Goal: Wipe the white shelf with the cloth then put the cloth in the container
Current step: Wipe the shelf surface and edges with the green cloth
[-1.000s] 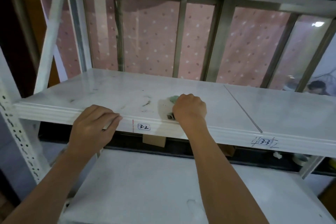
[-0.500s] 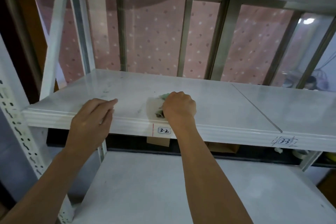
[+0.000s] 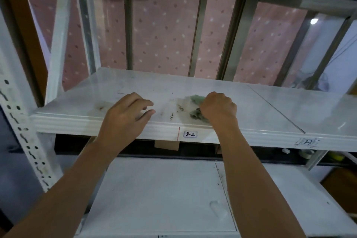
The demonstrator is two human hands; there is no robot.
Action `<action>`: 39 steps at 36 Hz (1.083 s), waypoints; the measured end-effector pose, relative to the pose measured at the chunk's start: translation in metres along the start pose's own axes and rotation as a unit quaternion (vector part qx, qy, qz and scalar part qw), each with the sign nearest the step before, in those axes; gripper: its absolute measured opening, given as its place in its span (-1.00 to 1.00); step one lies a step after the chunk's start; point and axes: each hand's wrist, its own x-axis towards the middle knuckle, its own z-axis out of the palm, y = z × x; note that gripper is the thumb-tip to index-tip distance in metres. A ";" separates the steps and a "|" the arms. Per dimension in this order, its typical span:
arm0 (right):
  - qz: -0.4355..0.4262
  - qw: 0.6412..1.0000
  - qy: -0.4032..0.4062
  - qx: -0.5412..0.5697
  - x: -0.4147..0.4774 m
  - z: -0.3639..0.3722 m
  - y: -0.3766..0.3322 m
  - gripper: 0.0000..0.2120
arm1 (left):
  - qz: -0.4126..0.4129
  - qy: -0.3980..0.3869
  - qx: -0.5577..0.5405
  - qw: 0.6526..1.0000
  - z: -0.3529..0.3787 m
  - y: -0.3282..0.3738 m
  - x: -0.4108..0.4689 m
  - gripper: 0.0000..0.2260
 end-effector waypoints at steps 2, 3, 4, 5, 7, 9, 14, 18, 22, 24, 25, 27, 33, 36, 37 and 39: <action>0.014 1.000 -0.002 -0.011 0.009 0.001 0.010 -0.92 | 0.003 -0.001 -0.001 1.000 0.000 -0.002 0.000 -0.84; 0.019 1.000 -0.003 -0.014 0.014 0.002 0.014 -0.91 | 0.003 0.001 0.001 1.000 0.001 -0.002 -0.001 -0.80; 0.023 1.000 -0.004 -0.017 0.021 0.003 0.018 -0.90 | 0.005 0.003 0.003 1.000 0.002 -0.003 -0.002 -0.75; 0.026 0.999 -0.007 -0.018 0.028 0.005 0.020 -0.89 | 0.002 0.003 0.006 1.000 0.003 -0.004 -0.004 -0.72; 0.028 0.999 -0.014 -0.021 0.044 0.008 0.022 -0.87 | -0.003 0.002 0.009 1.000 0.005 -0.004 -0.005 -0.71; 0.020 1.000 -0.013 -0.020 0.060 0.012 0.022 -0.86 | -0.005 0.001 0.022 1.000 0.008 -0.004 -0.004 -0.73; -0.006 1.000 -0.017 -0.020 0.103 0.022 0.017 -0.86 | -0.005 -0.023 0.066 0.998 0.015 -0.002 0.006 -0.74; -0.044 0.998 -0.026 -0.032 0.137 0.031 0.006 -0.81 | -0.026 -0.049 0.052 0.997 0.020 -0.004 0.015 -0.72; -0.144 0.982 -0.055 -0.109 0.170 0.035 -0.017 -0.76 | -0.049 -0.075 0.045 0.995 0.024 -0.004 0.014 -0.69; -0.181 0.973 -0.070 -0.127 0.183 0.036 -0.029 -0.80 | -0.054 -0.081 0.040 0.994 0.024 -0.004 0.014 -0.70; -0.201 0.967 -0.076 -0.136 0.189 0.038 -0.032 -0.81 | -0.055 -0.082 0.036 0.994 0.024 -0.004 0.015 -0.70; -0.240 0.956 -0.083 -0.149 0.195 0.041 -0.036 -0.81 | -0.054 -0.085 0.030 0.995 0.023 -0.004 0.015 -0.72; -0.412 0.903 -0.045 -0.111 0.182 0.047 -0.034 -0.69 | -0.058 -0.082 0.037 0.994 0.022 -0.003 0.016 -0.71; -0.524 0.852 0.015 -0.013 0.159 0.054 -0.030 -0.63 | -0.059 -0.086 0.046 0.993 0.022 -0.002 0.015 -0.70; -0.553 0.832 0.031 0.011 0.153 0.055 -0.027 -0.64 | -0.058 -0.088 0.046 0.993 0.022 -0.002 0.016 -0.69; -0.597 0.798 0.071 0.027 0.142 0.055 -0.022 -0.66 | -0.059 -0.090 0.044 0.993 0.021 -0.002 0.016 -0.68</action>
